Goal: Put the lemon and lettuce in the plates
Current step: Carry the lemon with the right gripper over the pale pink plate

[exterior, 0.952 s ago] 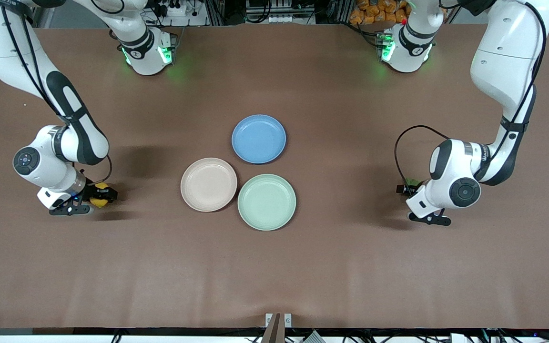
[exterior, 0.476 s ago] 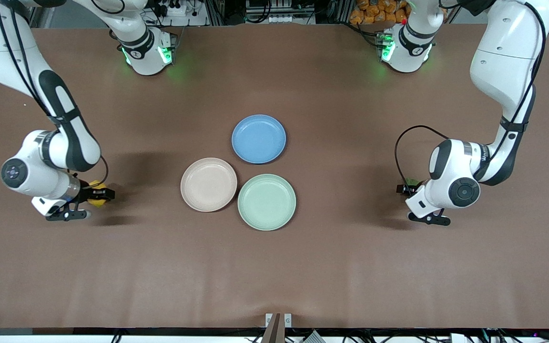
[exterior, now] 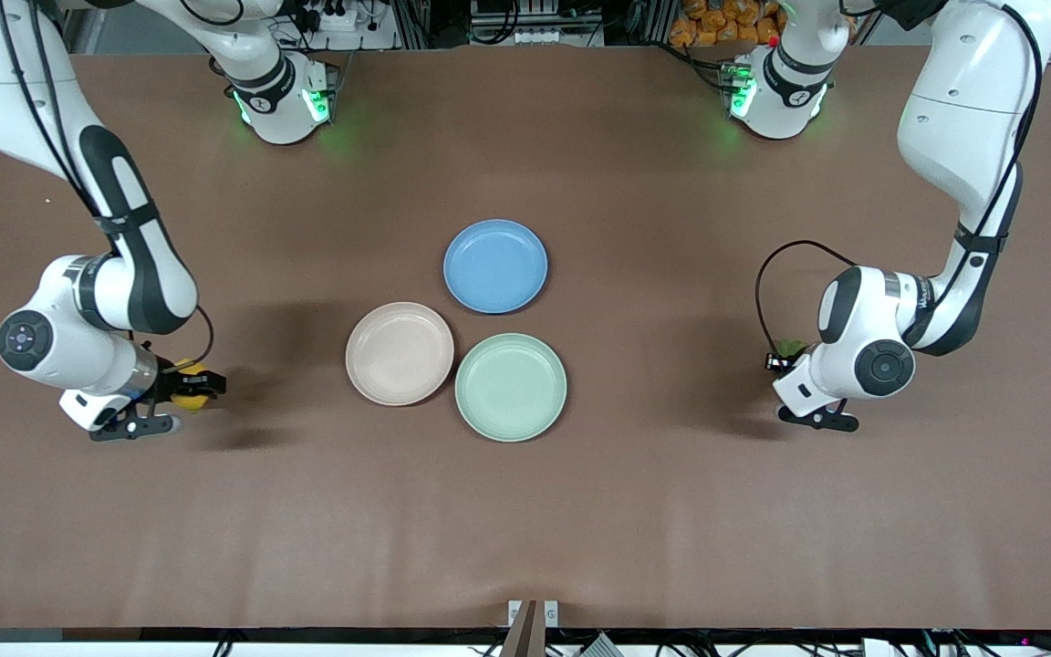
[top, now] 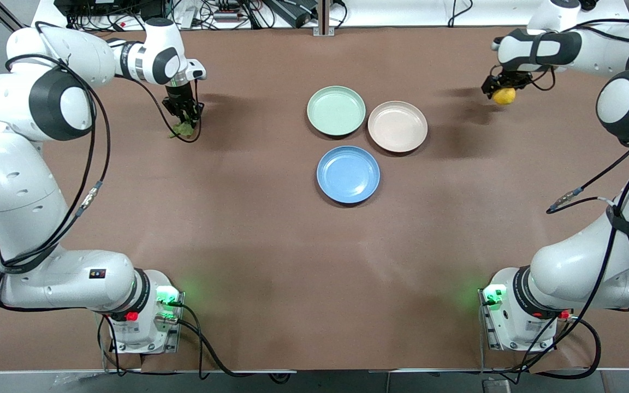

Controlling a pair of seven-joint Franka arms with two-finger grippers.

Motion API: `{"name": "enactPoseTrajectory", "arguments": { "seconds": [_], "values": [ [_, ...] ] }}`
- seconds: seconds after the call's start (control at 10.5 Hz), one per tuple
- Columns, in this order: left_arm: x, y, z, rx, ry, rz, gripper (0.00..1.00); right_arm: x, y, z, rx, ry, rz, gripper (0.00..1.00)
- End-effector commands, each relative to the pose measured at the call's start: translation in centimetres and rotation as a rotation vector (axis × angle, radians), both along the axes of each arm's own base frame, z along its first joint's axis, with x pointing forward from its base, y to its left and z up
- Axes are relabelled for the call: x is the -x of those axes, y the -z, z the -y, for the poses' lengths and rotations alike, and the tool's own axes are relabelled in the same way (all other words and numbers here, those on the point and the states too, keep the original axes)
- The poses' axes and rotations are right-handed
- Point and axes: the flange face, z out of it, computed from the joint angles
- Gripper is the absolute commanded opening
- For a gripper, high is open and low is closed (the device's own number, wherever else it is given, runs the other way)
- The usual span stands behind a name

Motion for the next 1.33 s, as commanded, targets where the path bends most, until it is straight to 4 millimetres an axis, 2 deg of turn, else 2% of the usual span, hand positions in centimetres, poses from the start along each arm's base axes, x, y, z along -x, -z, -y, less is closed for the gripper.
{"name": "enactPoseTrajectory", "arguments": {
  "seconds": [0.0,0.29,0.48,0.76,0.95,1.14,1.24],
  "values": [
    [0.1,0.1,-0.2,-0.031,-0.003,0.01,0.0,-1.1,-3.9,-4.5,-0.014,-0.071,-0.052,0.48],
    [0.0,0.0,-0.1,-0.03,-0.002,0.012,0.0,-2.1,-6.5,-10.7,-0.012,-0.166,-0.03,0.51],
    [-0.4,-0.9,0.4,-0.04,-0.041,0.035,0.0,-1.7,-7.0,-16.0,-0.036,-0.225,-0.03,0.5],
    [-1.3,-2.1,2.5,-0.038,-0.053,0.072,0.0,-0.5,-6.2,-21.7,-0.053,-0.304,-0.044,0.5],
    [-2.2,-3.2,4.4,-0.033,-0.092,0.107,0.0,0.7,-4.8,-25.6,-0.051,-0.361,-0.06,0.5],
    [-2.3,-3.3,5.7,-0.028,-0.099,0.117,0.0,1.9,-3.2,-29.5,-0.05,-0.416,-0.059,0.5],
    [-2.6,-3.9,6.3,-0.027,-0.118,0.133,0.0,2.1,-2.4,-29.9,-0.048,-0.424,-0.063,0.5]
  ]
}}
